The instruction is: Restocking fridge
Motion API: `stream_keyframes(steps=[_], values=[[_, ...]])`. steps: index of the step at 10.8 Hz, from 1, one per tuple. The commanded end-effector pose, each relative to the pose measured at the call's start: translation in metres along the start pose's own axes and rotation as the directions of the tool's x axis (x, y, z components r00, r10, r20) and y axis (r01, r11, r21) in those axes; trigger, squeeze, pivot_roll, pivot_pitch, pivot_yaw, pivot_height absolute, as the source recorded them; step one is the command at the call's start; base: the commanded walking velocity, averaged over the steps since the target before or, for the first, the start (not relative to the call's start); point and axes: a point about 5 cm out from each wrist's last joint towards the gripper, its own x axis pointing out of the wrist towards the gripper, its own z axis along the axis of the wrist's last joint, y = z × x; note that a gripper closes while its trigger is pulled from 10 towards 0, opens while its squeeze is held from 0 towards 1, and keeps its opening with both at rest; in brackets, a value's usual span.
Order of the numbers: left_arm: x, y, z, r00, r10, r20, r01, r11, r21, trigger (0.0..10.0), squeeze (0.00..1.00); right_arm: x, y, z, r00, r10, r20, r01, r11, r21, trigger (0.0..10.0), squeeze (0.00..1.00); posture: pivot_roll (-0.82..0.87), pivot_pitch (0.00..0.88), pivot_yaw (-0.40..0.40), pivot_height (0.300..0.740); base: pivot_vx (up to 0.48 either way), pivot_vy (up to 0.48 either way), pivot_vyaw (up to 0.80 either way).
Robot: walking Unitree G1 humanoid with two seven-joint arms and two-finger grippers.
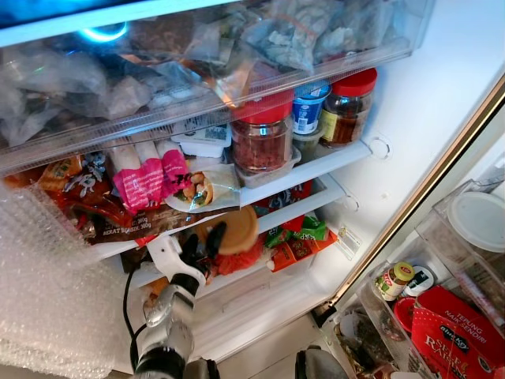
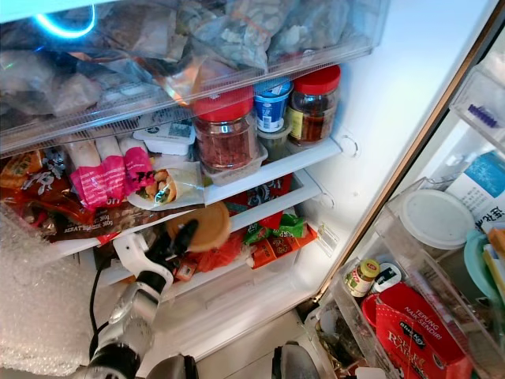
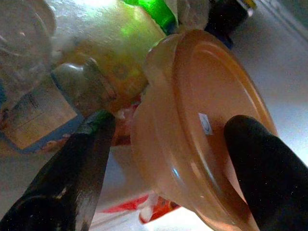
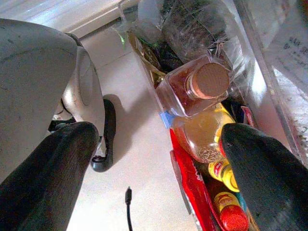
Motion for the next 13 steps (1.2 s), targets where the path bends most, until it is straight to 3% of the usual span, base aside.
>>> stream_keyframes(steps=[1, 5, 7, 8, 9, 13], values=[[-0.006, 0.0, -0.006, 0.999, -0.011, -0.031, 0.012, 0.998, 0.056, 10.0, 0.0, -0.002, -0.003, -0.004, 1.0, -0.015, -0.004, 0.015, 1.0, 0.006, 10.0, 0.0, -0.18, 0.115, -0.009, 0.655, 0.0, 0.0, 0.0], [-0.016, -0.005, -0.009, 0.995, -0.071, -0.077, 0.086, 0.973, 0.216, 10.0, 0.0, -0.002, -0.003, -0.003, 1.0, -0.016, 0.002, 0.016, 1.0, 0.006, 10.0, 0.0, -0.17, 0.12, -0.01, 0.655, 0.0, 0.0, 0.0], [-0.011, -0.002, -0.005, 0.999, -0.002, -0.04, 0.007, 0.991, 0.13, 10.0, 0.0, -0.002, -0.003, -0.004, 1.0, -0.016, 0.003, 0.016, 1.0, 0.003, 10.0, 0.0, -0.18, 0.127, -0.01, 0.655, 0.0, 0.0, 0.0], [-0.005, 0.007, 0.002, 0.997, 0.072, -0.02, -0.072, 0.997, 0.033, 10.0, 0.0, -0.003, -0.004, -0.005, 1.0, -0.029, 0.007, 0.029, 0.999, 0.016, 10.0, 0.0, -0.18, 0.133, -0.004, 0.655, 0.0, 0.0, 0.0], [-0.002, 0.014, 0.007, 0.992, 0.123, -0.017, -0.124, 0.992, -0.035, 0.0, 0.0, -0.003, -0.004, -0.005, 0.999, -0.036, 0.005, 0.036, 0.999, 0.02, 10.0, 0.0, -0.19, 0.137, -0.001, 0.655, 0.0, 0.0, 0.0], [-0.002, 0.022, 0.013, 0.979, 0.203, 0.018, -0.199, 0.969, -0.144, 0.0, 0.0, -0.004, -0.004, -0.007, 1.0, -0.028, 0.003, 0.028, 1.0, 0.014, 10.0, 0.0, -0.18, 0.147, -0.004, 0.655, 0.0, 0.0, 0.0]])
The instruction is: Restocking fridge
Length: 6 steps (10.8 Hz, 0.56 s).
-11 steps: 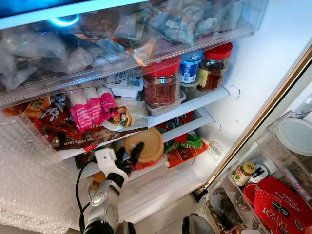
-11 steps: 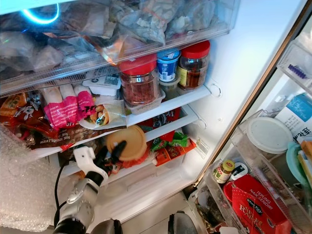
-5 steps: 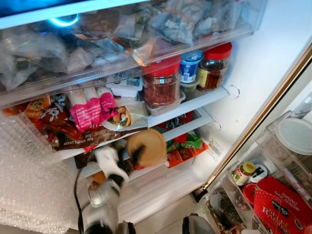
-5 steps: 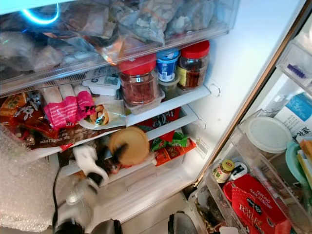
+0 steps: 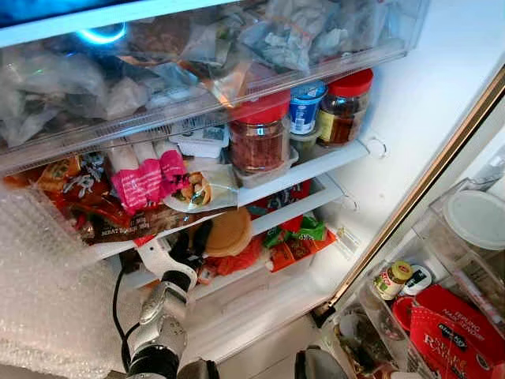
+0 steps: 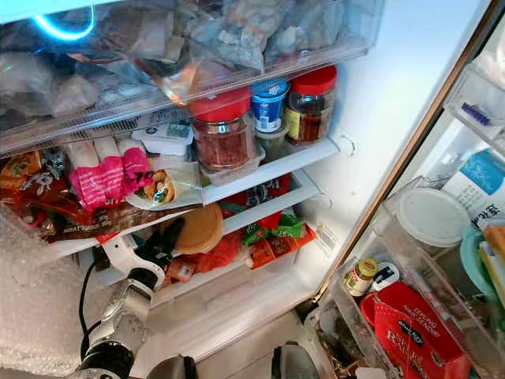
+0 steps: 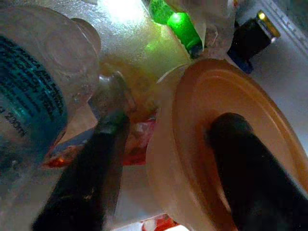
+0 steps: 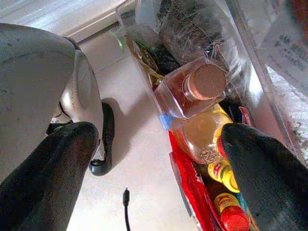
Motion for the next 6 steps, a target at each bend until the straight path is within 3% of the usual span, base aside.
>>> stream_keyframes(steps=[1, 3, 4, 5, 6], values=[[-0.0049, 0.0125, -0.0002, 0.995, 0.101, 0.004, -0.101, 0.994, -0.04, 0.0, 0.0, -0.0029, -0.004, -0.0058, 1.0, -0.019, -0.009, 0.019, 1.0, 0.014, 10.0, 0.0, -0.18, 0.148, -0.004, 0.655, 0.0, 0.0, 0.0], [-0.0051, 0.0104, 0.0019, 0.988, 0.145, 0.051, -0.143, 0.989, -0.042, 0.0, 0.0, -0.0029, -0.0036, -0.0057, 1.0, -0.017, -0.009, 0.017, 1.0, 0.016, 10.0, 0.0, -0.18, 0.15, -0.002, 0.655, 0.0, 0.0, 0.0], [-0.0043, 0.0086, 0.0022, 0.989, 0.139, 0.055, -0.138, 0.99, -0.031, 3.2, 0.0, -0.0027, -0.0033, -0.0055, 1.0, -0.018, -0.008, 0.018, 1.0, 0.017, 10.0, 0.0, -0.18, 0.15, -0.002, 0.655, 0.0, 0.0, 0.0], [-0.0039, 0.0085, 0.003, 0.991, 0.124, 0.049, -0.124, 0.992, 0.008, 10.0, 0.0, -0.0026, -0.0032, -0.0053, 1.0, -0.019, -0.007, 0.02, 1.0, 0.019, 10.0, 0.0, -0.18, 0.147, 0.001, 0.655, 0.0, 0.0, 0.0], [-0.004, 0.0074, 0.0024, 0.994, 0.103, 0.04, -0.105, 0.993, 0.046, 10.0, 0.0, -0.0024, -0.0027, -0.0048, 1.0, -0.02, -0.005, 0.02, 1.0, 0.019, 10.0, 0.0, -0.18, 0.147, 0.002, 0.655, 0.0, 0.0, 0.0]])
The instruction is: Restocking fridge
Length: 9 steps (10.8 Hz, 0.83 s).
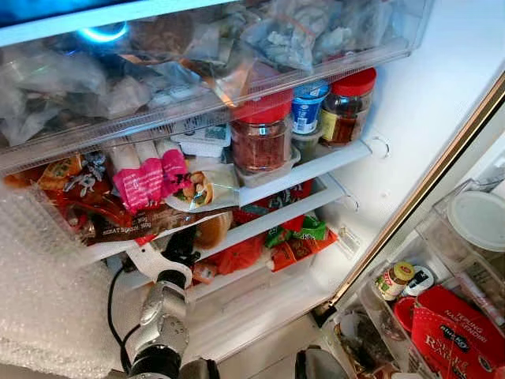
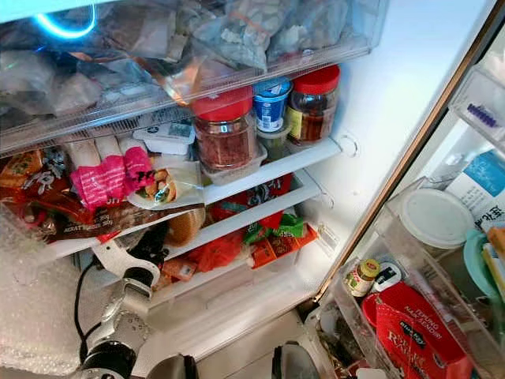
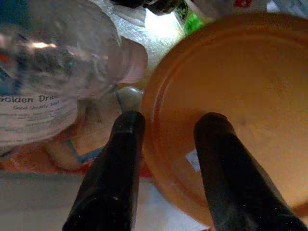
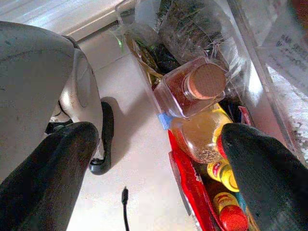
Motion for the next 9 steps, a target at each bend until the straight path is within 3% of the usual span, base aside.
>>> stream_keyframes(steps=[1, 3, 4, 6, 8, 9], values=[[-0.003, 0.001, -0.003, 1.0, -0.009, -0.007, 0.009, 0.999, 0.046, 10.0, 0.0, -0.002, -0.003, -0.004, 1.0, -0.018, -0.004, 0.018, 1.0, 0.018, 10.0, 0.0, -0.18, 0.145, 0.002, 0.655, 0.0, 0.0, 0.0], [-0.003, -0.001, -0.003, 1.0, -0.015, -0.001, 0.015, 0.998, 0.062, 10.0, 0.0, -0.002, -0.002, -0.004, 1.0, -0.021, -0.004, 0.021, 1.0, 0.019, 10.0, 0.0, -0.18, 0.143, 0.002, 0.655, 0.0, 0.0, 0.0], [-0.004, -0.006, -0.003, 0.998, -0.069, -0.004, 0.07, 0.994, 0.087, 10.0, 0.0, -0.002, -0.002, -0.004, 1.0, -0.023, -0.003, 0.023, 1.0, 0.021, 10.0, 0.0, -0.18, 0.141, 0.004, 0.655, 0.0, 0.0, 0.0], [-0.007, -0.012, -0.002, 0.989, -0.145, -0.026, 0.147, 0.971, 0.187, 10.0, 0.0, -0.002, -0.002, -0.004, 1.0, -0.029, 0.0, 0.029, 0.999, 0.023, 10.0, 0.0, -0.18, 0.139, 0.005, 0.655, 0.0, 0.0, 0.0], [-0.008, -0.009, 0.0, 0.991, -0.132, -0.024, 0.134, 0.969, 0.206, 10.0, 0.0, -0.002, -0.002, -0.004, 0.999, -0.032, 0.002, 0.032, 0.999, 0.022, 10.0, 0.0, -0.17, 0.139, 0.007, 0.655, 0.0, 0.0, 0.0], [-0.008, -0.007, 0.001, 0.993, -0.115, -0.012, 0.115, 0.974, 0.195, 10.0, 0.1, -0.002, -0.002, -0.003, 0.999, -0.033, 0.003, 0.033, 0.999, 0.023, 10.0, 0.0, -0.18, 0.139, 0.007, 0.655, 0.0, 0.0, 0.0]])
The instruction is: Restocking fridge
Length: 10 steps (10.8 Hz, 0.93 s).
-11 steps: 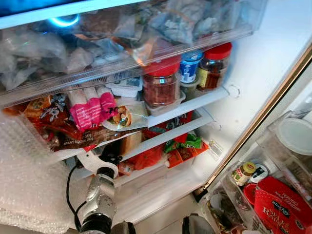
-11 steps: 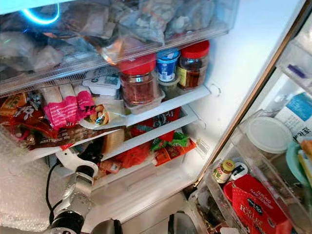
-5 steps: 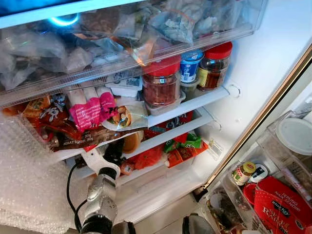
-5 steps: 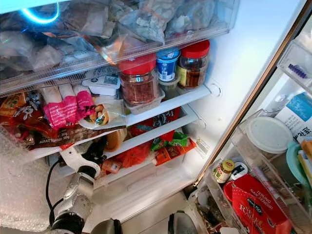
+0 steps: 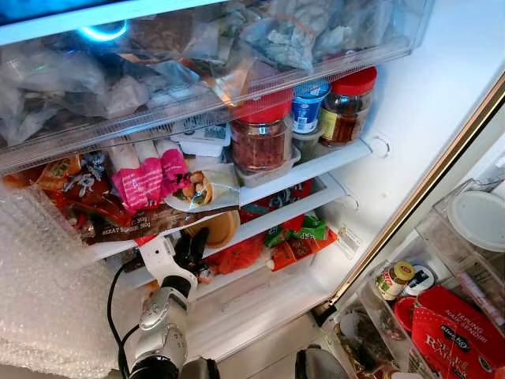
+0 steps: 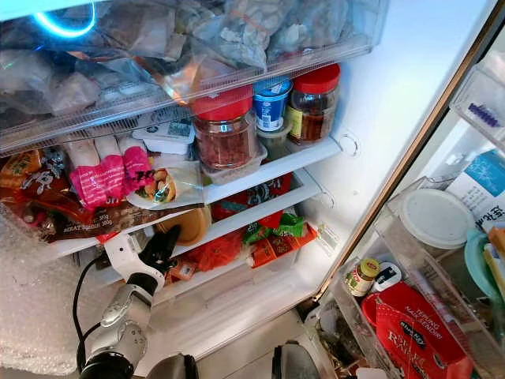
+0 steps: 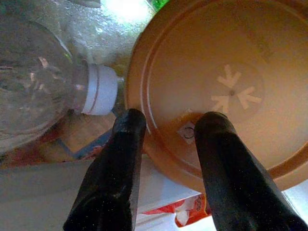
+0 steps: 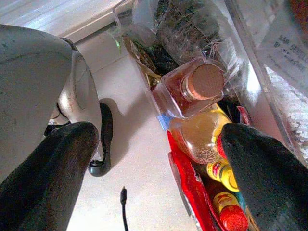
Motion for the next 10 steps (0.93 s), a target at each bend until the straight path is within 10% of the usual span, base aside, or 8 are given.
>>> stream_keyframes(steps=[1, 9, 10], values=[[0.001, 0.001, 0.01, 0.999, 0.006, 0.05, -0.007, 1.0, 0.018, 10.0, 1.0, -0.002, -0.003, -0.004, 1.0, -0.022, -0.003, 0.022, 1.0, 0.015, 10.0, 0.0, -0.18, 0.14, 0.007, 0.655, 0.0, 0.0, 0.0], [-0.001, -0.01, 0.021, 0.992, -0.1, 0.078, 0.093, 0.992, 0.09, 10.0, 1.0, -0.002, -0.006, -0.001, 0.999, -0.038, 0.014, 0.037, 0.999, 0.009, 10.0, 0.0, -0.18, 0.134, 0.0, 0.655, 0.0, 0.0, 0.0], [-0.003, -0.01, 0.024, 0.99, -0.109, 0.089, 0.098, 0.988, 0.116, 10.0, 0.0, -0.002, -0.006, -0.001, 0.999, -0.039, 0.015, 0.039, 0.999, 0.008, 10.0, 0.0, -0.18, 0.134, 0.0, 0.655, 0.0, 0.0, 0.0]])
